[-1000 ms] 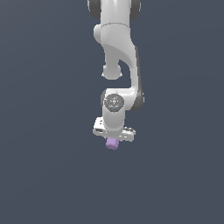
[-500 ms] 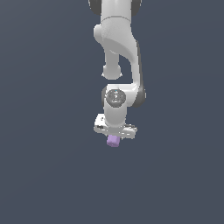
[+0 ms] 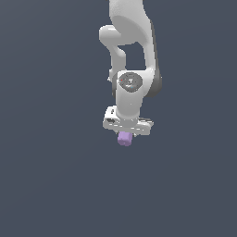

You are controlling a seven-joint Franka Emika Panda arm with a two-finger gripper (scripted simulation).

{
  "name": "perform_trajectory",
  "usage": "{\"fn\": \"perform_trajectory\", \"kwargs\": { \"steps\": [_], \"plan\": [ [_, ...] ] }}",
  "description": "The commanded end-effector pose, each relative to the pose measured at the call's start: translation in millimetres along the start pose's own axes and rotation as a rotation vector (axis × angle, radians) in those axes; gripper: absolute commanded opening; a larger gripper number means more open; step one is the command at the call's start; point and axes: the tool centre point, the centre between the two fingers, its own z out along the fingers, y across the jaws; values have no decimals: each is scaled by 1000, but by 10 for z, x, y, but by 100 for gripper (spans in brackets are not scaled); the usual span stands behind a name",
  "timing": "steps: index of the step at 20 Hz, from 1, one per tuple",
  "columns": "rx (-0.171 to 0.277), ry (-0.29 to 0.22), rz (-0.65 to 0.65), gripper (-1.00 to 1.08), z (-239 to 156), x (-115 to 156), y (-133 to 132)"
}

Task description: Pick up the object and move it to a goal position.

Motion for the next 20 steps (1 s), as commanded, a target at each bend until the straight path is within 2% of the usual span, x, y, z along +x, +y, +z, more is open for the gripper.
{"fn": "perform_trajectory", "kwargs": {
  "steps": [1, 20],
  "plan": [
    [0, 1, 0, -100, -245, -92, -65],
    [-1, 2, 0, -100, -2304, -844, -606]
  ]
}}
